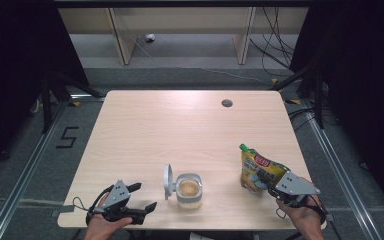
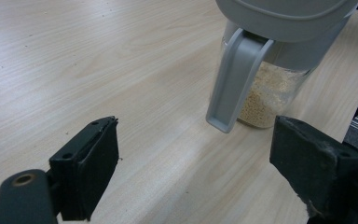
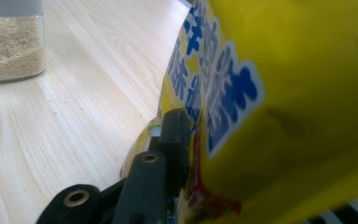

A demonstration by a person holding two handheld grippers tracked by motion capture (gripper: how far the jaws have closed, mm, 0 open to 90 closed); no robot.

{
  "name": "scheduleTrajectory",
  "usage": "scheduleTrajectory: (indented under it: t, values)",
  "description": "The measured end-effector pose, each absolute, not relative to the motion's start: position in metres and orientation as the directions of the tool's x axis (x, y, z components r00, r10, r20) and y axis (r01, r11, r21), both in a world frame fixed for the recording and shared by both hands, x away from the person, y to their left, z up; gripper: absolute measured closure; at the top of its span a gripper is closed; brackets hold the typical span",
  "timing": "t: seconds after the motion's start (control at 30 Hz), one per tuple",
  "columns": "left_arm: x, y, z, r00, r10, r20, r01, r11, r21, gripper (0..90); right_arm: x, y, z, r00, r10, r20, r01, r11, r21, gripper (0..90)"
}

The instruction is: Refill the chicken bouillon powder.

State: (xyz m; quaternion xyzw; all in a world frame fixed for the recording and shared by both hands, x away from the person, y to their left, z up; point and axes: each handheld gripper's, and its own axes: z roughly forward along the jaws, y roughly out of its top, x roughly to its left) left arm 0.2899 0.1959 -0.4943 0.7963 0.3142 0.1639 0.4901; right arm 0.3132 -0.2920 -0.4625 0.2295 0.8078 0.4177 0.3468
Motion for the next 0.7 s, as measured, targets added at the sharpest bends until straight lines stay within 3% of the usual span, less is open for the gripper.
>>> scheduleTrajectory:
  t: [0.23,0.33,0.43,0.5,0.7]
  values:
    - [0.289,0.195,-0.495,0.735,0.673,-0.078,0.363,-0.294,0.884,15.0,0.31,-0.297,-0.465,-0.639,0.683,-0.354,0.098,0.529,0.843,68.8]
    - [0.29,0.197,-0.494,0.746,0.664,-0.052,0.343,-0.315,0.885,15.0,0.309,-0.298,-0.465,-0.642,0.69,-0.336,0.115,0.519,0.847,65.3]
    - [0.289,0.195,-0.495,0.732,0.677,-0.083,0.364,-0.284,0.887,15.0,0.309,-0.299,-0.465,-0.626,0.715,-0.311,0.134,0.491,0.861,53.1]
    - [0.29,0.197,-0.494,0.747,0.663,-0.049,0.341,-0.32,0.884,15.0,0.308,-0.299,-0.465,-0.611,0.739,-0.282,0.156,0.462,0.873,46.2]
    - [0.291,0.195,-0.495,0.744,0.665,-0.066,0.347,-0.299,0.889,15.0,0.302,-0.302,-0.466,-0.567,0.787,-0.244,0.189,0.412,0.891,36.2]
